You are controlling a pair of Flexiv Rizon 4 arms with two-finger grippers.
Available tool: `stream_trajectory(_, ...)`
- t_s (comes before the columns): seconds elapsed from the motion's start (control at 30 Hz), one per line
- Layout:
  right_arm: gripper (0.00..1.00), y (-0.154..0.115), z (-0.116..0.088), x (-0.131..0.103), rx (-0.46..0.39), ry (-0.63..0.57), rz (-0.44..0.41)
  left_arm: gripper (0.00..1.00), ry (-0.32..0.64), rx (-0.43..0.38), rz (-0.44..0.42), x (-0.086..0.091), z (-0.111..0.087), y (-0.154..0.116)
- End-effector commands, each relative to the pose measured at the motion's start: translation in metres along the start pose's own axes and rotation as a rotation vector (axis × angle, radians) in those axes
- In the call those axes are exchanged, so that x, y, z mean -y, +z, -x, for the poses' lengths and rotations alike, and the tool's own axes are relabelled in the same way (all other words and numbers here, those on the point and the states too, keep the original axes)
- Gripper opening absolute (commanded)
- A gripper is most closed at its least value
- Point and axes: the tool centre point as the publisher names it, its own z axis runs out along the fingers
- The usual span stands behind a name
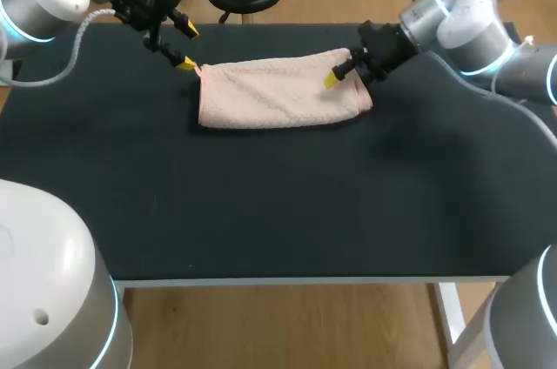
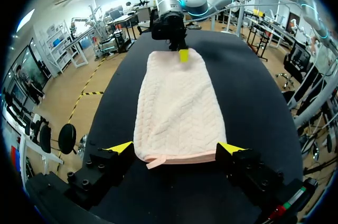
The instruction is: Fold the towel
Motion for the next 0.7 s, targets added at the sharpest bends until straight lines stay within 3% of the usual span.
stream_trajectory(0.03, 0.00, -0.002, -0.014, 0.003, 0.039, 0.019, 0.011, 1.00, 0.002, 0.001, -0.003, -0.001, 0.000, 0.001)
stream_trajectory(0.33, 0.00, 0.005, -0.051, -0.021, 0.092, 0.045, 0.044, 1.00, 0.002, 0.001, -0.003, -0.001, 0.000, 0.001)
stream_trajectory(0.7, 0.00, 0.053, -0.122, -0.062, 0.052, -0.020, 0.056, 1.00, 0.002, 0.001, -0.003, -0.001, 0.000, 0.001)
